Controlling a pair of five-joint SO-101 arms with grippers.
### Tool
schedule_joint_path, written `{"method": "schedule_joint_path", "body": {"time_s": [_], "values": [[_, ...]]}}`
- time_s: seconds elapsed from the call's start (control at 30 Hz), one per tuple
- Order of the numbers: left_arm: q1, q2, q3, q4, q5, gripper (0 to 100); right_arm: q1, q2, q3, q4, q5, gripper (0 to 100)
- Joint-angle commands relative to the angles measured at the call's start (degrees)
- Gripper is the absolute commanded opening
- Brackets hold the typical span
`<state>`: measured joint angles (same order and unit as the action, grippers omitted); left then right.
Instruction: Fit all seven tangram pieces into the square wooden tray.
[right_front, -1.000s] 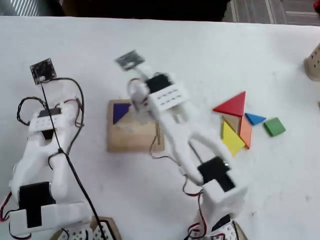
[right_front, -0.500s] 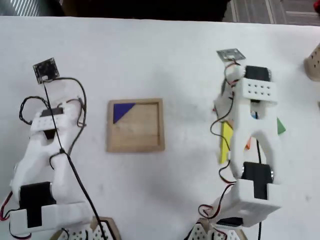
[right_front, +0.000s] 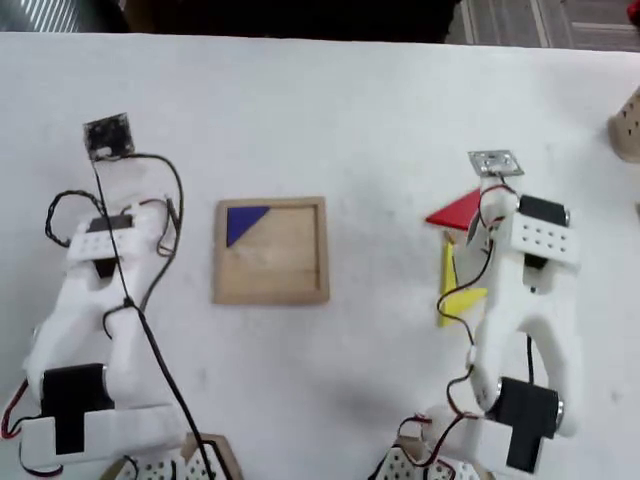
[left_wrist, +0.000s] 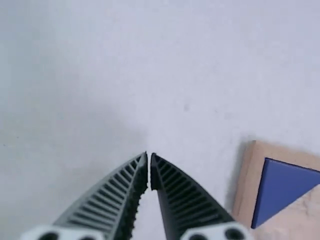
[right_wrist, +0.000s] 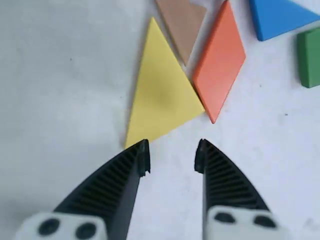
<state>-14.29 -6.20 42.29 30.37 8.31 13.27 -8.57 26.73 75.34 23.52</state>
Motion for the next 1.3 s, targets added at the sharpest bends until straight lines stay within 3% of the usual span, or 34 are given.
{"method": "schedule_joint_path", "body": {"time_s": [0.0,0.13,0.33,0.5,0.73,0.93,1.07,1.27], "values": [[2.15,-0.48,-1.23,0.0,-1.49,4,0.4,-5.49,3.25,-7.52,-10.02,17.0],[1.98,-0.48,-0.97,0.35,-1.49,6,-2.77,-5.49,6.07,-11.47,-15.38,18.5],[2.59,-0.75,-0.79,3.6,-1.14,25,-1.36,-5.49,12.66,-24.22,-15.82,19.6],[2.51,-0.84,-0.79,3.78,-1.05,26,3.21,-5.49,15.56,-30.64,-15.91,19.5],[2.51,-0.57,-0.79,3.69,-1.05,26,3.91,0.4,15.12,-36.88,-16.0,19.7],[2.51,-0.57,-0.79,3.78,-1.05,26,4.18,13.49,4.48,-33.54,-22.95,19.7],[2.51,-0.57,-0.79,4.84,-1.05,26,4.18,18.33,-2.81,-25.36,-23.21,19.6],[2.51,-0.57,-0.79,4.84,-1.05,26,4.09,19.56,-3.96,-24.04,-20.57,19.3]]}}
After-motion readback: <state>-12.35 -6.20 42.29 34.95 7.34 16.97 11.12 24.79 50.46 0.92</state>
